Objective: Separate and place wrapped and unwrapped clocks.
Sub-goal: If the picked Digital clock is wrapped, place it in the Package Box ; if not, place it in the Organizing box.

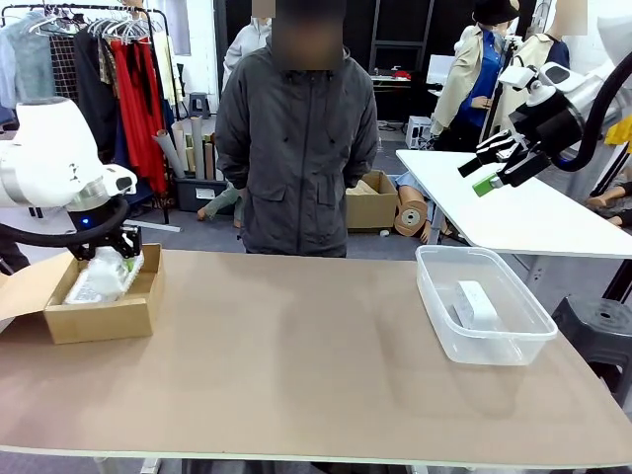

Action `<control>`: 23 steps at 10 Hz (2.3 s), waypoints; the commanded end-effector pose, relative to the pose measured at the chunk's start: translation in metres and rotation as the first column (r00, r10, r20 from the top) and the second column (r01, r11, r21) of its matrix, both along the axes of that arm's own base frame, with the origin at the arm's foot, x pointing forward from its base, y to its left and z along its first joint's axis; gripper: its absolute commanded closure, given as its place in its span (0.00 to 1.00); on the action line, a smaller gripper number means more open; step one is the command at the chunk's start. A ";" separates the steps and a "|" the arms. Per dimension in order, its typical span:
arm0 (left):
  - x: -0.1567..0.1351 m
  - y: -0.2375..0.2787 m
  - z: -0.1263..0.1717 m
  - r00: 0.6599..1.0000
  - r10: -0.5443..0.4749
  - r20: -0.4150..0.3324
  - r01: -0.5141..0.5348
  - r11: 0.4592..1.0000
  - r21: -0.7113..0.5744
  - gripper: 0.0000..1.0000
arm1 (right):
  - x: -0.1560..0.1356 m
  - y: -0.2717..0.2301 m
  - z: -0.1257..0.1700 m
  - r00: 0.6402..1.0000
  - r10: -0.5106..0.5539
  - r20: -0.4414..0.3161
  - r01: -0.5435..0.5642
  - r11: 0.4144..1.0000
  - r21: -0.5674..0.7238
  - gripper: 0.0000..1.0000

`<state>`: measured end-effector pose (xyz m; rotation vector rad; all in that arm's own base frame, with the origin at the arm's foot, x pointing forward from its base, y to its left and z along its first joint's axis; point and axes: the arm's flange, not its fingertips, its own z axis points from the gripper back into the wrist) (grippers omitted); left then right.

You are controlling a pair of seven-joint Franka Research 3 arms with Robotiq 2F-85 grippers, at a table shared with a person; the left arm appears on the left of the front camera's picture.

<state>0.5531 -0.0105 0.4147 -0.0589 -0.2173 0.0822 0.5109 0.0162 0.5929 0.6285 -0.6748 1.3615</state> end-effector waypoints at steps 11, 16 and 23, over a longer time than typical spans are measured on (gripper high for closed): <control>0.027 0.005 -0.033 0.999 -0.044 0.030 0.044 0.999 -0.022 1.00 | -0.001 -0.001 0.001 1.000 0.017 0.017 -0.017 1.000 -0.011 0.00; 0.027 0.001 -0.052 1.000 -0.027 0.000 0.027 1.000 -0.009 0.39 | -0.001 -0.001 0.001 1.000 0.017 0.017 -0.017 1.000 -0.011 0.00; 0.026 -0.002 -0.041 1.000 -0.014 0.016 0.014 1.000 0.005 0.00 | -0.001 -0.001 0.001 1.000 0.017 0.017 -0.017 1.000 -0.011 0.00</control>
